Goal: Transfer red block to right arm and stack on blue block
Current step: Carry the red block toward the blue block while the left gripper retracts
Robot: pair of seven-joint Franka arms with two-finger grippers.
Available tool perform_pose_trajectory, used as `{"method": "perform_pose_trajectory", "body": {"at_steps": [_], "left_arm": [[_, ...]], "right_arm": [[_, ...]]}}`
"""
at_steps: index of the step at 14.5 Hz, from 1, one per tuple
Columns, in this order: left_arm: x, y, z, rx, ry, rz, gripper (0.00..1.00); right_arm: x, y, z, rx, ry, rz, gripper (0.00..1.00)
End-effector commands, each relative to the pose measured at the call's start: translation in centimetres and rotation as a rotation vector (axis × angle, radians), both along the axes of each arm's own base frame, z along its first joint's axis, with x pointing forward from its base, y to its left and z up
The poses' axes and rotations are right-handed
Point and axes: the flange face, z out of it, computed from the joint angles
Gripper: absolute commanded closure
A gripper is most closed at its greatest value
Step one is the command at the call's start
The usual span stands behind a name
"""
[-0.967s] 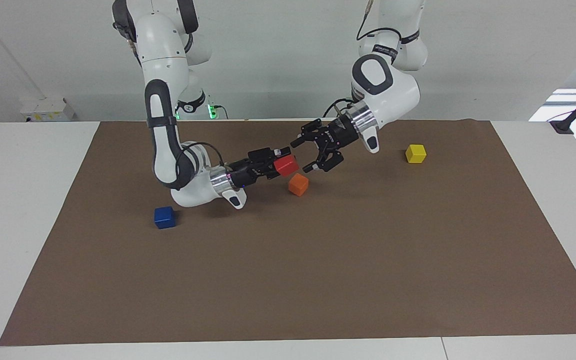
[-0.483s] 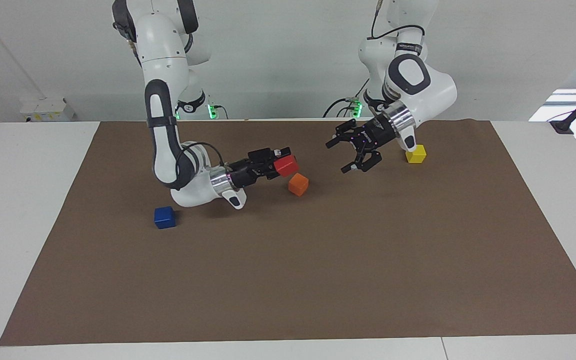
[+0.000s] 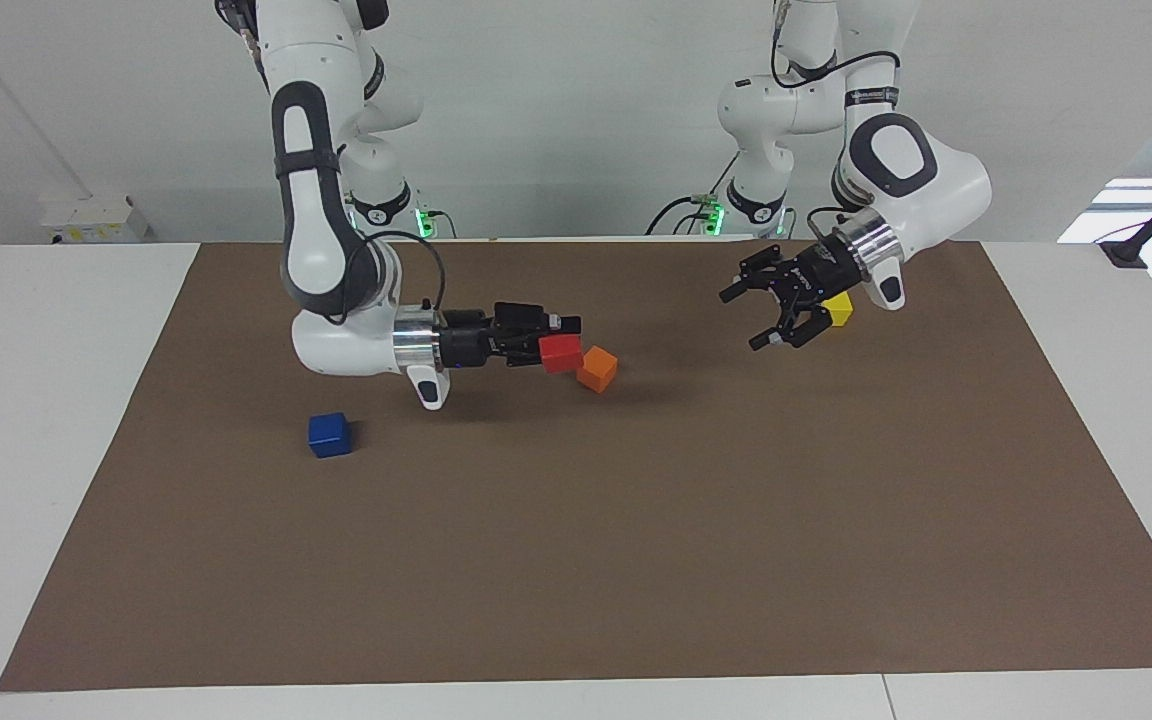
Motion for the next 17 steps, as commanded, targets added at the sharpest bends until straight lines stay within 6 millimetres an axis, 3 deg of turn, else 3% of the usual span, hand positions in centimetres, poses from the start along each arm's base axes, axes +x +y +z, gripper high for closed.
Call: {"method": "perform_pose_trajectory", "body": {"at_steps": [1, 4, 7, 9, 12, 15, 17], "left_arm": [[0.5, 3.6, 0.5, 0.081, -0.065, -0.155, 0.00], [0.1, 7.6, 0.8, 0.153, -0.184, -0.314, 0.00], [0.1, 9.7, 1.5, 0.259, -0.292, -0.576, 0.00], [0.6, 10.9, 2.4, 0.329, -0.373, -0.764, 0.00], [0.7, 12.0, 3.6, 0.444, -0.546, -1.146, 0.00], [0.0, 13.3, 4.8, 0.564, -0.533, -1.304, 0.00], [0.0, 13.8, 6.9, 0.665, -0.500, -1.379, 0.00]], "right_arm": [[-0.4, -2.6, 4.5, -0.286, 0.003, -0.068, 1.00], [-0.2, -5.5, 4.5, -0.587, -0.056, -0.034, 1.00], [0.6, -7.7, 3.3, -0.958, -0.135, -0.010, 1.00], [0.7, -10.3, 2.9, -1.150, -0.139, 0.042, 1.00], [0.4, -10.9, 2.5, -1.313, -0.182, 0.157, 1.00], [0.1, -11.2, 2.2, -1.366, -0.213, 0.197, 1.00], [-0.5, -11.8, 1.6, -1.369, -0.214, 0.240, 1.00]]}}
